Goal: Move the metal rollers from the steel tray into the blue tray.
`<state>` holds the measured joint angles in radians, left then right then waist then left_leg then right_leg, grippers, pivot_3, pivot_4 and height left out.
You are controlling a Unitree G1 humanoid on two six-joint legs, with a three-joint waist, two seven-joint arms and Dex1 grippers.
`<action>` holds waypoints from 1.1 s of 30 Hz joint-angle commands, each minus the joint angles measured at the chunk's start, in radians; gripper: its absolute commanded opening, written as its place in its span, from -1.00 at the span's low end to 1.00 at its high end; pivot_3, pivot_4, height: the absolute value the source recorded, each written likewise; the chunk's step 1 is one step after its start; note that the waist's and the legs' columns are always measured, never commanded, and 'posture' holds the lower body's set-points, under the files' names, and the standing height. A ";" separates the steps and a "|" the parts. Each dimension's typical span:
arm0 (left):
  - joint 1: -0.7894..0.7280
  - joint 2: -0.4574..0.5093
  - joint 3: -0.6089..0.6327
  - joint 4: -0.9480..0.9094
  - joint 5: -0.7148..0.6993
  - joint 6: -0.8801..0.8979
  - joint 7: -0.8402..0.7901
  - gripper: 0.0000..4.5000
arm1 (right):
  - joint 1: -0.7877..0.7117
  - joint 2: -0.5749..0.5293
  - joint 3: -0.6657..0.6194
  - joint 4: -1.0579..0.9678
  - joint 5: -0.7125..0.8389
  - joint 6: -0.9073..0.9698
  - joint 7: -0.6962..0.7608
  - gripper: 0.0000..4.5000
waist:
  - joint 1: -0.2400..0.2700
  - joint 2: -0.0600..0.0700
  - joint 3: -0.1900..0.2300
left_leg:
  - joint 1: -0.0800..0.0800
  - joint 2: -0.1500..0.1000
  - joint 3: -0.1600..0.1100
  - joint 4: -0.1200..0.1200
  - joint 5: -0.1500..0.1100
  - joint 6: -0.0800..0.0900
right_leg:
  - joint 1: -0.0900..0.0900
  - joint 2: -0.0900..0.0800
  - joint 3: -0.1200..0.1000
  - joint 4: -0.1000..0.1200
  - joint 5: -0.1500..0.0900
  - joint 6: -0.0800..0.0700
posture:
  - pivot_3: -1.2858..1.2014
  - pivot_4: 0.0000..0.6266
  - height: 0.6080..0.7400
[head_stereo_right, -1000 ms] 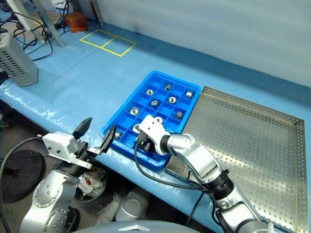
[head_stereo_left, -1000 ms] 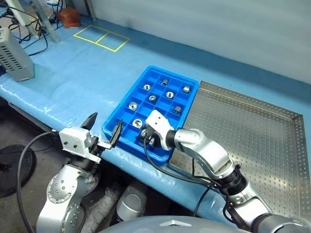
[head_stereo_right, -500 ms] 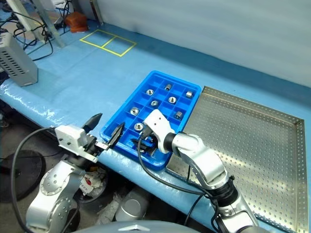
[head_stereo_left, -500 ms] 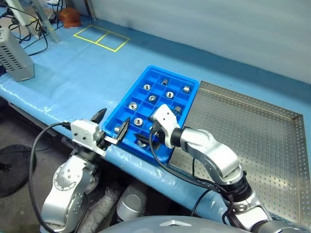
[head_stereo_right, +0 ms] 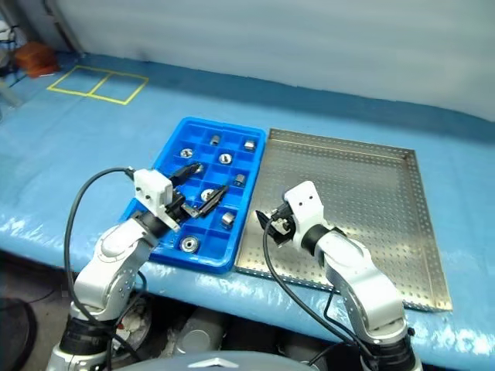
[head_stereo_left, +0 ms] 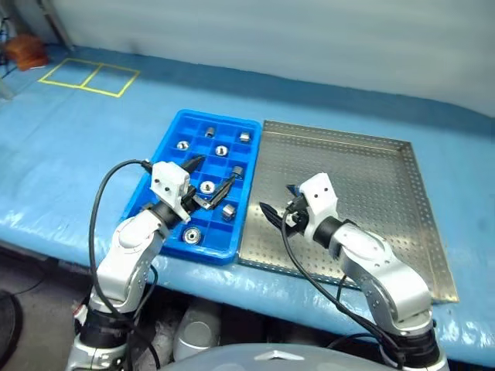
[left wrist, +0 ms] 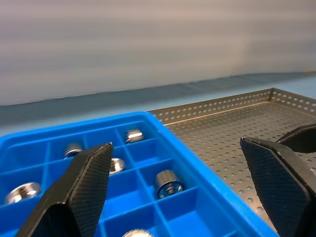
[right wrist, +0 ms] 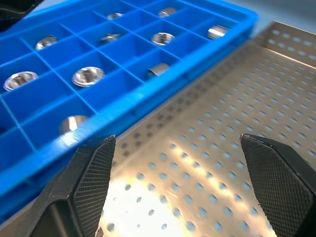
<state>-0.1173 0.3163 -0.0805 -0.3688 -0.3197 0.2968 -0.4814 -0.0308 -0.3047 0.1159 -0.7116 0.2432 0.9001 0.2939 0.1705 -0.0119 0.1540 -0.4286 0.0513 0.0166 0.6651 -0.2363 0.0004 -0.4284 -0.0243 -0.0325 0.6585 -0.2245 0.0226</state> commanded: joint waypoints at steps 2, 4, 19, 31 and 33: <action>-0.045 -0.012 -0.028 0.050 0.029 -0.030 -0.016 1.00 | 0.025 0.005 -0.028 -0.074 -0.002 -0.003 -0.041 0.89 | -0.075 0.000 0.000 | 0.001 0.000 0.000 0.000 0.000 0.000 | 0.001 0.000 0.001 0.001 0.000 0.000 | 0.09 -0.52 1.00; -0.059 -0.013 -0.038 0.075 0.047 -0.040 -0.015 1.00 | 0.038 0.005 -0.033 -0.081 0.000 -0.004 -0.050 0.89 | -0.107 0.000 0.000 | 0.002 0.000 0.000 0.000 0.000 0.000 | 0.001 0.001 0.003 0.002 0.000 0.000 | 0.09 -0.52 1.00; -0.070 -0.017 -0.091 0.107 0.105 0.032 -0.021 1.00 | 0.113 0.011 -0.043 -0.106 -0.010 -0.018 -0.112 0.89 | -0.145 -0.001 0.000 | 0.011 0.000 0.006 -0.001 0.000 0.001 | 0.004 0.001 0.011 0.004 0.000 0.001 | 0.09 -0.52 1.00; -0.073 -0.028 -0.095 0.104 0.113 0.043 -0.025 1.00 | 0.114 0.015 -0.042 -0.097 -0.013 -0.025 -0.132 0.89 | -0.143 -0.001 0.000 | 0.012 -0.001 0.008 -0.002 0.000 0.001 | 0.004 0.001 0.015 0.004 0.000 0.001 | 0.09 -0.52 1.00; -0.073 -0.029 -0.095 0.103 0.113 0.042 -0.027 1.00 | 0.115 0.015 -0.040 -0.099 -0.014 -0.025 -0.133 0.89 | -0.143 -0.001 0.000 | 0.012 -0.001 0.008 -0.002 0.000 0.001 | 0.004 0.001 0.016 0.004 0.000 0.001 | 0.09 -0.52 1.00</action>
<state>-0.1790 0.2942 -0.1701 -0.2346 -0.2065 0.3477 -0.5032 0.0883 -0.2914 0.0809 -0.7734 0.2351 0.8968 0.1667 0.0271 -0.0126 0.1541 -0.4163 0.0500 0.0249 0.6636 -0.2360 0.0017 -0.4243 -0.0234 -0.0166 0.6622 -0.2241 0.0231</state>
